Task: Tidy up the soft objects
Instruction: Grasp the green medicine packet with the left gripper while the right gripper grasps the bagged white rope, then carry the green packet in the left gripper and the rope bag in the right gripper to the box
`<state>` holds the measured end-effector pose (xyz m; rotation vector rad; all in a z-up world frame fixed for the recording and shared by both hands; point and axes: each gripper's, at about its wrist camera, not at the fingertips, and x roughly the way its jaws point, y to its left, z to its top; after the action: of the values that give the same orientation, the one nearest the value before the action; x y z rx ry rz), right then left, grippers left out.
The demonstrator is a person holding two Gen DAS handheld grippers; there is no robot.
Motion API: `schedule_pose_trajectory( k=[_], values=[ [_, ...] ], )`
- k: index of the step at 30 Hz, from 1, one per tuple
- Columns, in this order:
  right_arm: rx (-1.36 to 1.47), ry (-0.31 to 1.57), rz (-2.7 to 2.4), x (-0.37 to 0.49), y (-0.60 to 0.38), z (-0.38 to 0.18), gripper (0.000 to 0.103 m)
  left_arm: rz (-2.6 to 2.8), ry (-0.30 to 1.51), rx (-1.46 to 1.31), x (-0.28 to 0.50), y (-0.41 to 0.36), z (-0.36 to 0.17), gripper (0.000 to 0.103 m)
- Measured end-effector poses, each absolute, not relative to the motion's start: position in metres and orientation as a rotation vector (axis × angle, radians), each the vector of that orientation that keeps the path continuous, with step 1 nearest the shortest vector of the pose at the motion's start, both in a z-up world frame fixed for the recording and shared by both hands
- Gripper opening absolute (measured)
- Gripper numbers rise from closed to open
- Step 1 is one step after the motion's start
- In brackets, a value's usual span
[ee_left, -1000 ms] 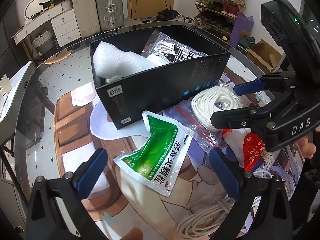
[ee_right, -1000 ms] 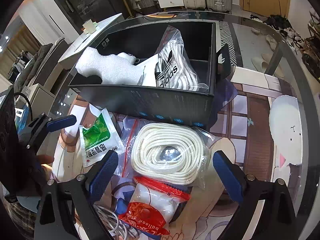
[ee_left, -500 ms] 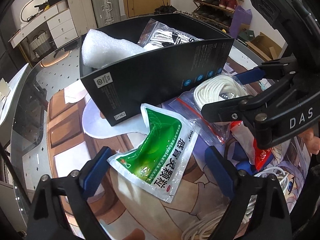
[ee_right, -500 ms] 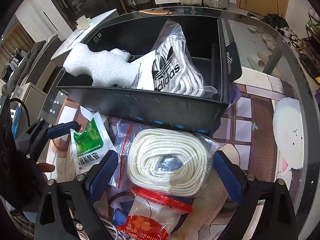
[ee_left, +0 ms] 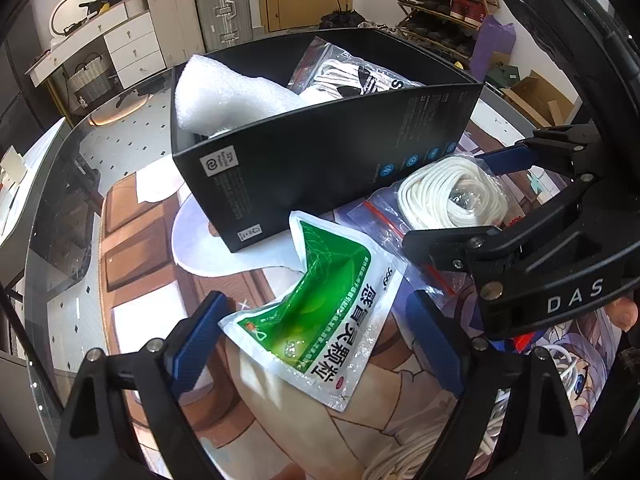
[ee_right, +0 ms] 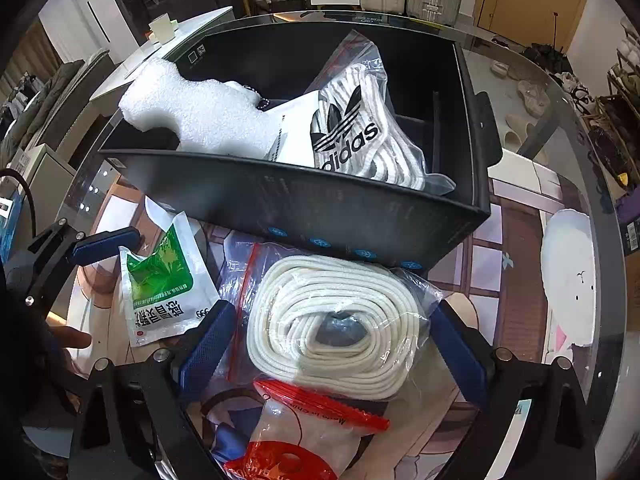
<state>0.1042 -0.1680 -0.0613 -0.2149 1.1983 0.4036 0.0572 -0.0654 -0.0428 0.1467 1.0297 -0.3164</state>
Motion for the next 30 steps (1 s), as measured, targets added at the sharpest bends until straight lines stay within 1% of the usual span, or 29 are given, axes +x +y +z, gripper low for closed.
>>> schedule_pose_trajectory(
  k=[12,14,17,20,22,25,26,28,30],
  values=[
    [-0.265,1.190,0.398,0.093,-0.150,-0.073,0.098,-0.281,1.020,0.128,0.049,-0.058,-0.042,0.078],
    [-0.266,1.189,0.397,0.091,-0.152,-0.073,0.098,-0.270,1.020,0.119,0.049,-0.056,-0.041,0.072],
    [-0.266,1.189,0.400,0.090,-0.157,-0.072,0.097,-0.261,1.019,0.104,0.047,-0.052,-0.040,0.068],
    [-0.275,1.185,0.416,0.088,-0.161,-0.070,0.091,-0.249,1.018,0.101,0.045,-0.052,-0.039,0.065],
    [-0.277,1.183,0.424,0.085,-0.163,-0.068,0.083,-0.241,1.020,0.097,0.044,-0.052,-0.038,0.063],
    [-0.275,1.179,0.426,0.081,-0.168,-0.065,0.074,-0.229,1.028,0.094,0.044,-0.053,-0.036,0.059],
    [-0.277,1.178,0.429,0.080,-0.168,-0.064,0.073,-0.224,1.031,0.093,0.043,-0.053,-0.036,0.058],
    [-0.279,1.178,0.436,0.078,-0.168,-0.063,0.066,-0.221,1.037,0.097,0.042,-0.054,-0.035,0.056],
    [-0.277,1.178,0.441,0.077,-0.170,-0.061,0.063,-0.218,1.042,0.091,0.041,-0.053,-0.035,0.054]
  ],
)
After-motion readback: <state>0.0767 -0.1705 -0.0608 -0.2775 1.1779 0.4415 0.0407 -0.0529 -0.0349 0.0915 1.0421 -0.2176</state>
